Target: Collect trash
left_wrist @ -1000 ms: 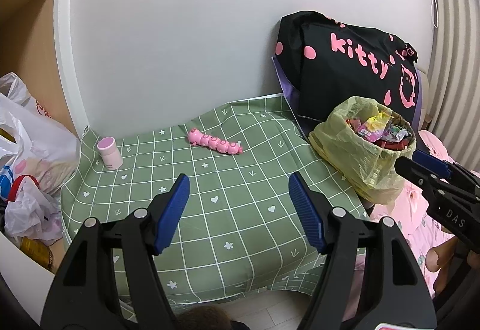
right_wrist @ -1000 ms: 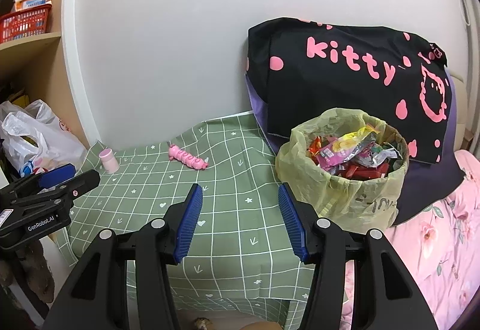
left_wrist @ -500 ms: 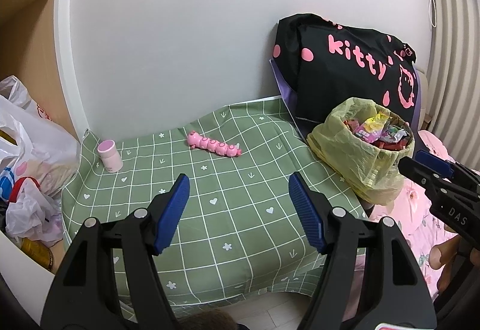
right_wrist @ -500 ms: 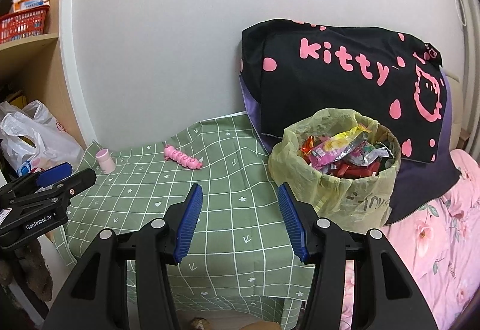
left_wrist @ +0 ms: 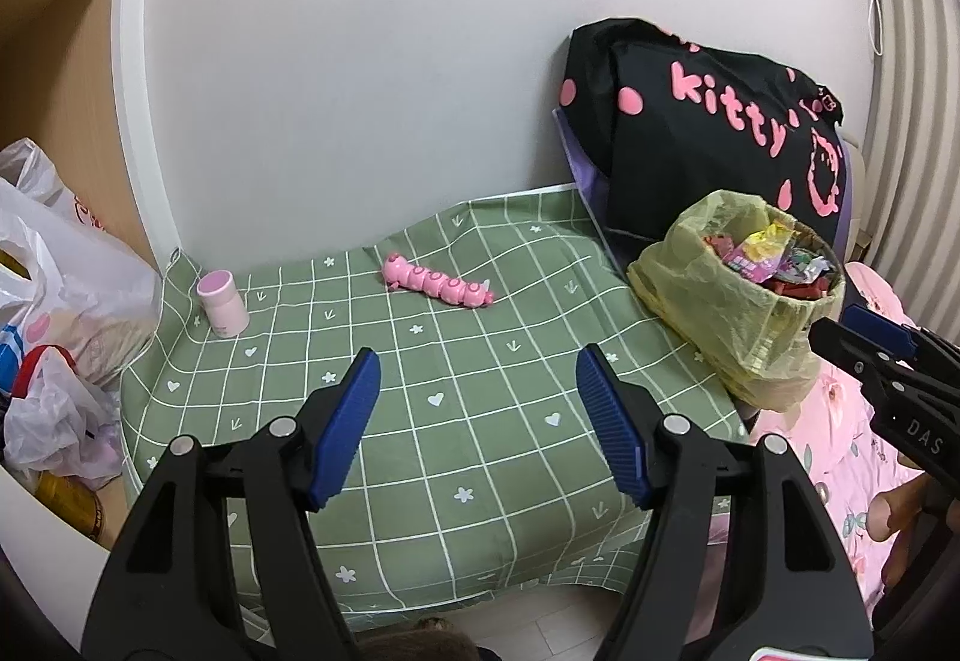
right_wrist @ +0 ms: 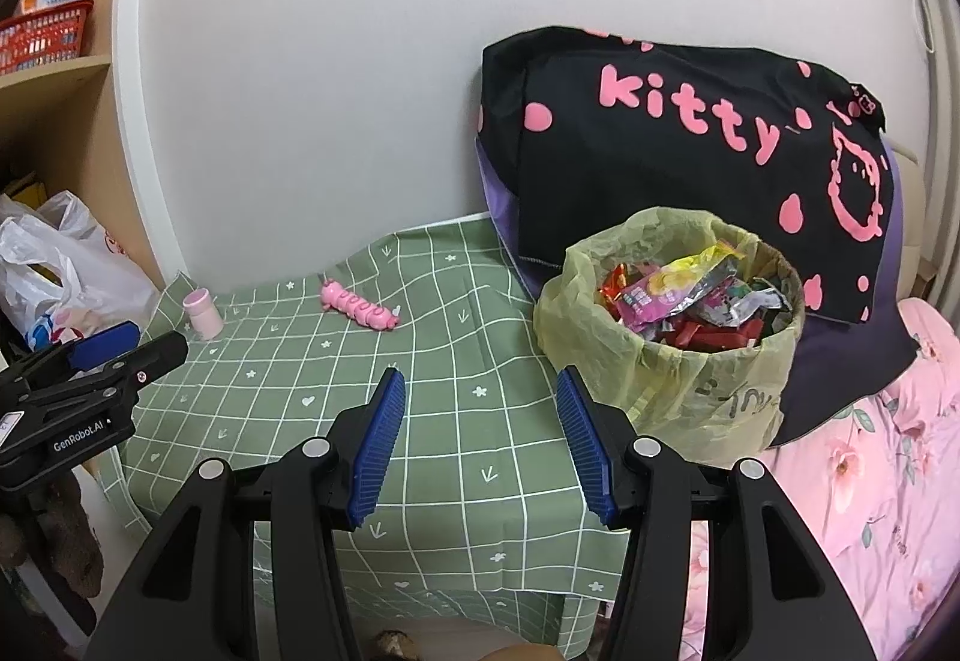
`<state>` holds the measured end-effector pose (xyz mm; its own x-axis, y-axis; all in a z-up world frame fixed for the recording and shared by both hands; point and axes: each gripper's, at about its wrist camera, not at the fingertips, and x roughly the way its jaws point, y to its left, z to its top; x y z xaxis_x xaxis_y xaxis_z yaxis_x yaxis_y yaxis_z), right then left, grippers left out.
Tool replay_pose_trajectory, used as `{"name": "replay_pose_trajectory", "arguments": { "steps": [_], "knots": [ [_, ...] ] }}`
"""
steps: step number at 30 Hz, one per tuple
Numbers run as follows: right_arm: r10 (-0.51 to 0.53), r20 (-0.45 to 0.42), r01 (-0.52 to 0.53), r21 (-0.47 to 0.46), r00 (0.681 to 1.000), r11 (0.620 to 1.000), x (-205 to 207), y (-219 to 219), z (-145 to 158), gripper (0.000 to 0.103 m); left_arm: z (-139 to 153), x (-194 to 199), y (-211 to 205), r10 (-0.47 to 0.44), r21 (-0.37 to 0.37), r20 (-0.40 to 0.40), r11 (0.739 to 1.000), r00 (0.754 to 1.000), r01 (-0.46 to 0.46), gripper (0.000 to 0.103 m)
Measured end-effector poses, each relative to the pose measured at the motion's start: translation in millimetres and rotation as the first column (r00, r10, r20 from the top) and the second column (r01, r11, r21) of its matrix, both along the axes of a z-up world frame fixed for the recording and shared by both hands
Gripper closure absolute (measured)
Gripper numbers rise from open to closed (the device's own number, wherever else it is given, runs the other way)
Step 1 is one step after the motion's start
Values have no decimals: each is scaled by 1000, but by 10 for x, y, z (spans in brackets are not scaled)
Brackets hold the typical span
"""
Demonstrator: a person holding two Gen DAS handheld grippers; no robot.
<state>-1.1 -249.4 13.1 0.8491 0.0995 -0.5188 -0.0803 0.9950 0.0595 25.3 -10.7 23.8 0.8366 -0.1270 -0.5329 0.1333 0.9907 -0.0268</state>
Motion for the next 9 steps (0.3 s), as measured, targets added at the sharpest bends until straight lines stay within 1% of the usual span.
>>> {"name": "replay_pose_trajectory", "arguments": {
  "steps": [1, 4, 5, 6, 7, 8, 9],
  "knots": [
    [4, -8, -4, 1, 1000, 1000, 45, 9, -24, 54, -33, 44, 27, 3, 0, -10, 1000, 1000, -3, 39],
    [29, -60, -28, 12, 998, 1000, 304, 98, -186, 54, -242, 361, 274, 48, -21, -107, 998, 993, -51, 39],
    [48, -87, -47, 14, 995, 999, 435, 154, -272, 54, -395, 567, 467, 75, -53, -174, 995, 982, -86, 39],
    [79, -112, -77, 18, 991, 997, 574, 232, -367, 53, -496, 691, 596, 96, -66, -207, 991, 974, -112, 38],
    [108, -132, -106, 21, 985, 994, 685, 305, -445, 51, -610, 829, 744, 129, -71, -237, 986, 963, -149, 37],
    [146, -156, -144, 26, 977, 989, 816, 403, -534, 51, -749, 999, 929, 183, -59, -264, 977, 947, -205, 35],
    [208, -200, -206, 33, 958, 978, 1018, 565, -666, 51, -862, 1134, 1090, 234, -44, -285, 966, 930, -257, 35]
  ]
}}
